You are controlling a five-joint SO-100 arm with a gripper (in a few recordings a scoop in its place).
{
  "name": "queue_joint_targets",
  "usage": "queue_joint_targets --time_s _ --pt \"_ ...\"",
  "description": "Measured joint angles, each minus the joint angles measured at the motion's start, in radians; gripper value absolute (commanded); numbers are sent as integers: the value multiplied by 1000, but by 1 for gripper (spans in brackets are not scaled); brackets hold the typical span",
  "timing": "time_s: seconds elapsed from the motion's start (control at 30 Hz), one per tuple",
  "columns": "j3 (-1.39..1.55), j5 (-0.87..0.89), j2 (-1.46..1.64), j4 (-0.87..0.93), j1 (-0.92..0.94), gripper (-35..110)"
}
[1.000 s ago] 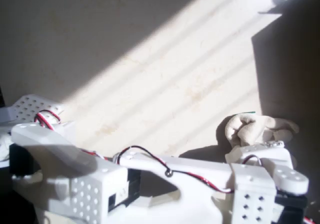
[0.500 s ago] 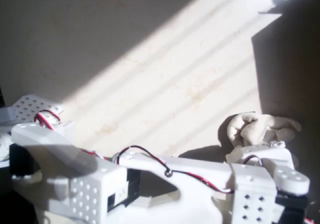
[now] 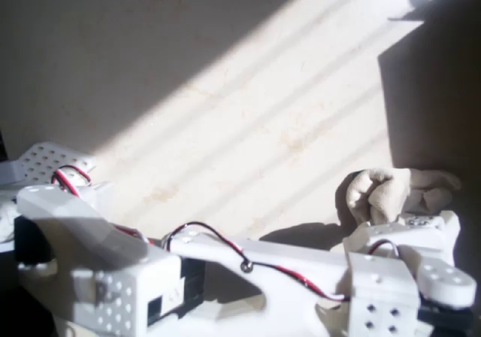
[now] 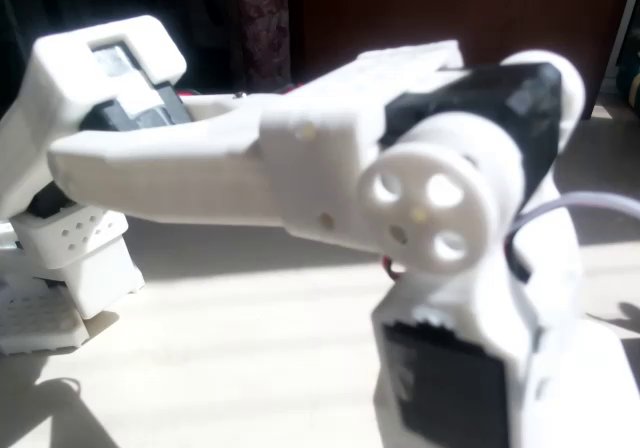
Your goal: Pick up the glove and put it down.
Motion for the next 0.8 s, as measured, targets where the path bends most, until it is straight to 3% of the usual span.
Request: queue_joint_targets --time_s 0.33,0.8 --pt "0 0 181 52 -166 37" --pt "0 123 74 0 -407 37"
